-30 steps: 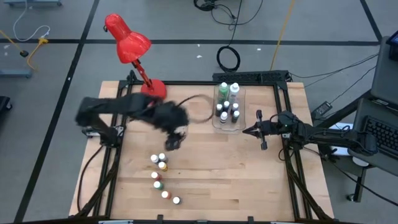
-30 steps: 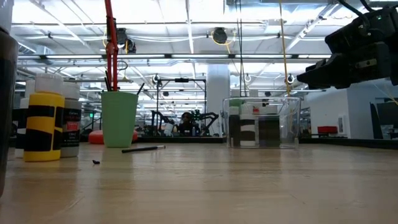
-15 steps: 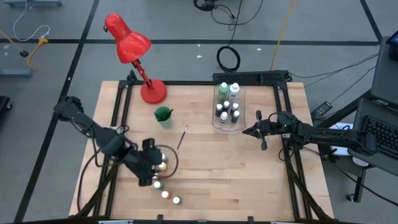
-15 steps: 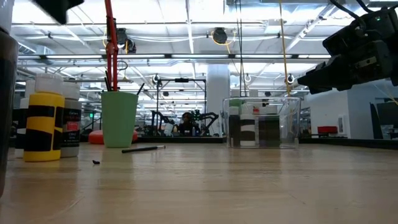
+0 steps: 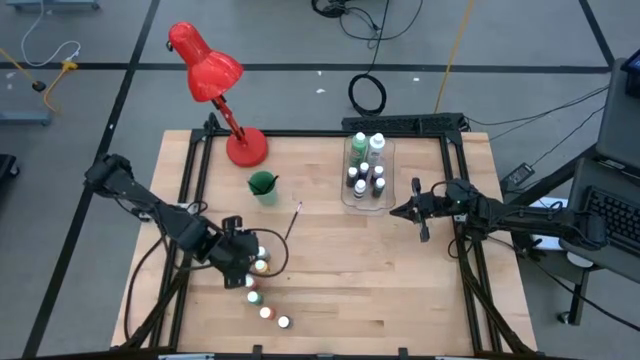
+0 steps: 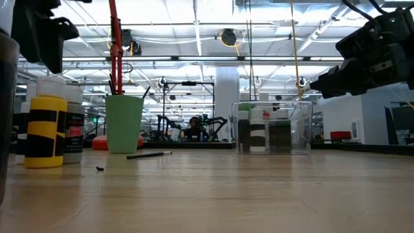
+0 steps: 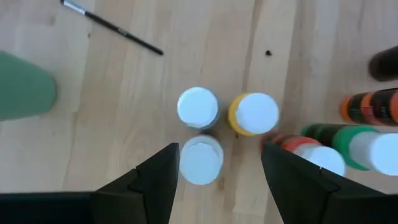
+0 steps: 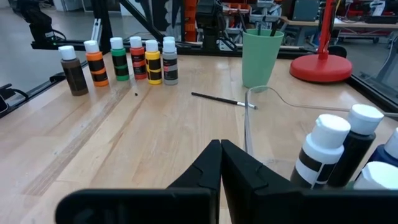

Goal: Pick & Place Paint Supplies
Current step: Put the small white paint bottle into the transparent bin

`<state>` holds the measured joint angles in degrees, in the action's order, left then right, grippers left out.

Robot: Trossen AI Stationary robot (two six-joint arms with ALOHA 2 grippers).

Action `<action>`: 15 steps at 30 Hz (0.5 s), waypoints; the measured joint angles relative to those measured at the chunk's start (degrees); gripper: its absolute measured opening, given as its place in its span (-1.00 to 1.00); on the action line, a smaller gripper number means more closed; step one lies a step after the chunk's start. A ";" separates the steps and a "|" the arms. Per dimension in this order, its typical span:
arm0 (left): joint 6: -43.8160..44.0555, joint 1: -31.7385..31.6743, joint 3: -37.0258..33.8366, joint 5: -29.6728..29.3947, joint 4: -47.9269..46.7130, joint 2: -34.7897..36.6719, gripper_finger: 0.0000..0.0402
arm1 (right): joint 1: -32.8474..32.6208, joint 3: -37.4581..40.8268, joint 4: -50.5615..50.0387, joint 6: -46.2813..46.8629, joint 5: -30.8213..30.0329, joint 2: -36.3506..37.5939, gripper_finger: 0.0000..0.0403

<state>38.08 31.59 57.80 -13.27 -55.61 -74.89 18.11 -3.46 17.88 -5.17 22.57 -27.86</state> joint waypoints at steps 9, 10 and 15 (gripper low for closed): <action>1.07 -2.58 -4.79 4.28 0.46 0.02 0.13 | -0.02 0.02 -0.23 -0.07 0.00 0.00 -0.98; 1.22 -2.71 -5.42 4.36 0.61 0.02 0.13 | -0.02 0.02 -0.21 -0.07 0.00 0.00 -0.98; -0.03 -3.68 -8.20 4.78 3.66 0.02 0.13 | 0.00 0.02 -0.21 -0.08 -0.01 0.00 -0.98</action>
<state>38.05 27.91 49.60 -8.49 -51.95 -74.87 18.11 -3.44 17.67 -5.25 22.55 -27.86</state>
